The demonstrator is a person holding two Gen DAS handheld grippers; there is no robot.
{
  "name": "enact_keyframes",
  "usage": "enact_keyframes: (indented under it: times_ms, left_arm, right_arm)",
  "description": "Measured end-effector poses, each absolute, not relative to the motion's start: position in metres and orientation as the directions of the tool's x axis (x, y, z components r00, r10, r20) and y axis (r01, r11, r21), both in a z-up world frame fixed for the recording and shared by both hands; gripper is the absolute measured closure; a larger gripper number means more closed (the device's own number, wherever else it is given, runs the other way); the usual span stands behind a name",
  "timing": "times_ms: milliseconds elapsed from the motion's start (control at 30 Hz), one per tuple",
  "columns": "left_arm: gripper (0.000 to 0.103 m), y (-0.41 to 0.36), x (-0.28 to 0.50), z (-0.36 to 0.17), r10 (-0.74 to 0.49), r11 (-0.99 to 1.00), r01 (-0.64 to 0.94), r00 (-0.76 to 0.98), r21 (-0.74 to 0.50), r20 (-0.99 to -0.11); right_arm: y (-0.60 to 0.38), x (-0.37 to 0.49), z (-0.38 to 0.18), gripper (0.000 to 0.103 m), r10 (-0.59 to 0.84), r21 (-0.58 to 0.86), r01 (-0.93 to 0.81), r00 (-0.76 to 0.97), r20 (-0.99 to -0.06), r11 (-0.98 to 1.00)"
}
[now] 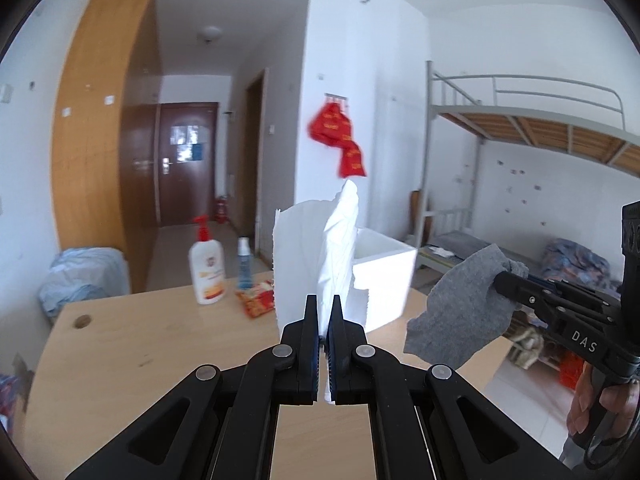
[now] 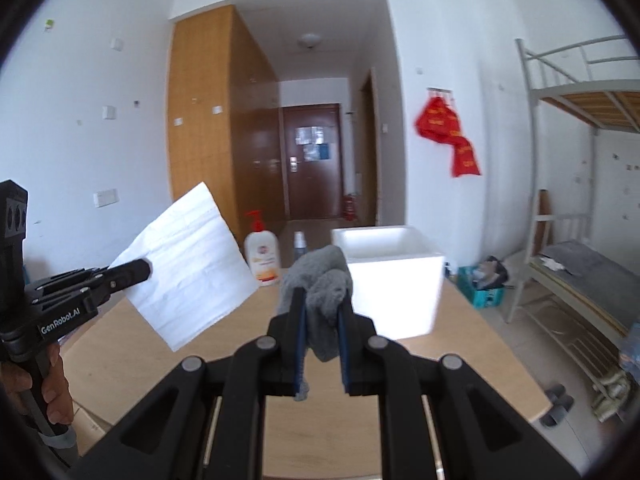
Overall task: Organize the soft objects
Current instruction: 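Carry the tissue and grey sock with both grippers toward the foam box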
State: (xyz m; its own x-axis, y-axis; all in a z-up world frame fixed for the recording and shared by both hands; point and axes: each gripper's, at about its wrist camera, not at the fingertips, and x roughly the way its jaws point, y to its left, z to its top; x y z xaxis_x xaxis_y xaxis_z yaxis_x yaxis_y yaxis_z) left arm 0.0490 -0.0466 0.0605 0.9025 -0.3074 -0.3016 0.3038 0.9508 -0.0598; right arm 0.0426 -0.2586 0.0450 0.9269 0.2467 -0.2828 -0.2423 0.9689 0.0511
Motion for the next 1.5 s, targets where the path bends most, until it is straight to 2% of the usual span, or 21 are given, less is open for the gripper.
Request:
enact_keyframes:
  times_ms: [133, 400, 1167, 1500]
  left_arm:
    - [0.100, -0.065, 0.062, 0.059, -0.368, 0.928, 0.366, 0.876, -0.067, -0.310]
    - [0.100, -0.092, 0.076, 0.055, -0.408, 0.909, 0.413, 0.852, -0.055, -0.327]
    - [0.100, -0.119, 0.146, 0.055, -0.398, 0.915, 0.392, 0.841, -0.094, -0.368]
    - [0.100, -0.125, 0.183, 0.070, -0.375, 0.926, 0.365, 0.855, -0.096, -0.358]
  right_arm:
    - [-0.271, 0.040, 0.045, 0.086, 0.196, 0.054, -0.189, 0.939, -0.282, 0.981]
    - [-0.290, 0.047, 0.044, 0.086, 0.155, 0.067, -0.142, 0.946, -0.284, 0.988]
    - [-0.310, 0.113, 0.053, 0.086, 0.172, 0.074, -0.157, 0.939, -0.298, 0.985]
    - [-0.314, 0.151, 0.062, 0.086, 0.178, 0.069, -0.165, 0.936, -0.303, 0.984]
